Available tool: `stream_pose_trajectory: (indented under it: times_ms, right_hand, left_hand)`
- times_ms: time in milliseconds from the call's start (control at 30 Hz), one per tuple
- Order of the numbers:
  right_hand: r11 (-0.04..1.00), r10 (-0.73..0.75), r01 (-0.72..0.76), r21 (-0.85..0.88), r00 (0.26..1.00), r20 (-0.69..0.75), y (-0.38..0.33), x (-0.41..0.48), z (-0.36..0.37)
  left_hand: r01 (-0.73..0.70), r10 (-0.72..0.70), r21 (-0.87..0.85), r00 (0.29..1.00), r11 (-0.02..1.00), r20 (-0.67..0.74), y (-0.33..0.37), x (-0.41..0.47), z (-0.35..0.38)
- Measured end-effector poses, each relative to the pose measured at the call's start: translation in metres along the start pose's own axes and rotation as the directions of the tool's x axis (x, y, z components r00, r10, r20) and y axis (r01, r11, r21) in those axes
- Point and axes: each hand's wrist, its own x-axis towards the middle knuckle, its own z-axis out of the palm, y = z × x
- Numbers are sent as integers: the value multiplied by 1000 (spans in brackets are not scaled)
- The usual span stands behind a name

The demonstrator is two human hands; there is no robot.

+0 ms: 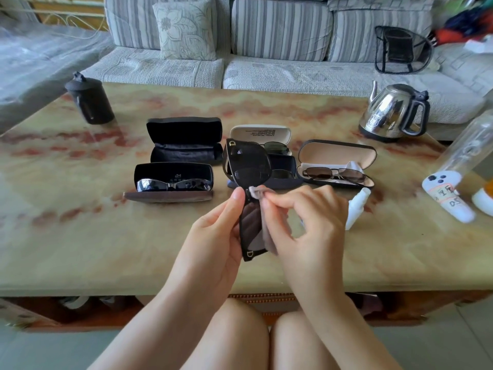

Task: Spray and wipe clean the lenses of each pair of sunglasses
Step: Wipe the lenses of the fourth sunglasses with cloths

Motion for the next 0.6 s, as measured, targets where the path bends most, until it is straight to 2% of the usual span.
stream_pose_trajectory:
  times_ms: [100,267,433,600]
  right_hand:
    - [997,58,-59,56,998,25,-10,-2,4]
    - [991,126,-126,52,992,12,-11,5,2]
    - [986,141,-141,91,990,7,-15,0,1]
    - [989,147,-148,30,989,9,-8,4,2]
  left_hand:
    - [-5,6,34,999,999,-35,-2,-1,-1]
    - [15,-13,56,999,998,-48,-4,0,-1]
    - [11,-10,47,1000,999,-28,-6,-2,1]
    - [14,-13,21,999,1000,-38,-4,0,0]
